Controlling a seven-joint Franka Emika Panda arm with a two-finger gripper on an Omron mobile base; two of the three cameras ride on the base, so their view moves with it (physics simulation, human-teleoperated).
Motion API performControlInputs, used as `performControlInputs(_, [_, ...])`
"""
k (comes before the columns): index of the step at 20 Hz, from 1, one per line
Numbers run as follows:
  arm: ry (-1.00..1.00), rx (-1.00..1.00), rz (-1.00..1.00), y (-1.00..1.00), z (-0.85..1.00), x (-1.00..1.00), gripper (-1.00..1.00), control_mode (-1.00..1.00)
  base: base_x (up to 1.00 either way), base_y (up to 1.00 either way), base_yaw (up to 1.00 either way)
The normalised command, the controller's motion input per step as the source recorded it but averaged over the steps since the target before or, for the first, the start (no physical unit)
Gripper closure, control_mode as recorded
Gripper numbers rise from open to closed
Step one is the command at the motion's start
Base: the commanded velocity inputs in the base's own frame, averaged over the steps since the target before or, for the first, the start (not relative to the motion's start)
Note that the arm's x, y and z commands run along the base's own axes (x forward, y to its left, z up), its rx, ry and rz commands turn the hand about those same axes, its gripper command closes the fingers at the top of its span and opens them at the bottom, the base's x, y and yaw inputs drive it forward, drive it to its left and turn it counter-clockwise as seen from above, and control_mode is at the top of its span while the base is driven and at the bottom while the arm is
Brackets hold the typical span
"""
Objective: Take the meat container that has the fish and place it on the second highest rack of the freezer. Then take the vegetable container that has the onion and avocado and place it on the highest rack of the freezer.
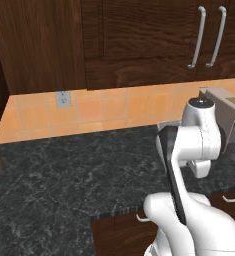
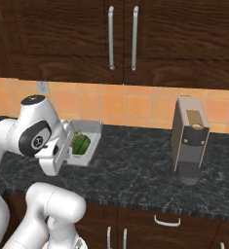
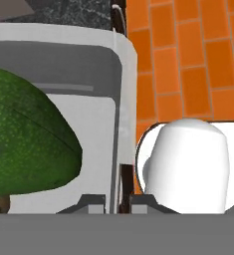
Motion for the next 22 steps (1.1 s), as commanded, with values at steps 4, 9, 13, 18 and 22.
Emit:
performControlInputs(4, [0.00,0.12,0.00,0.00,0.40,-0.03,1.00,-1.00,0.00,0.00,0.00])
performControlInputs(9, [0.01,0.04,0.00,0.00,0.22,-0.33,1.00,-1.00,0.00,0.00,0.00])
performControlInputs(13, [0.00,0.00,-0.03,0.00,0.15,-0.57,1.00,-1.00,0.00,0.00,0.00])
performControlInputs(18, [0.00,0.00,0.00,0.00,0.36,-0.11,1.00,-1.00,0.00,0.00,0.00])
performControlInputs(22, [0.00,0.00,0.00,0.00,0.36,0.00,1.00,-1.00,0.00,0.00,0.00])
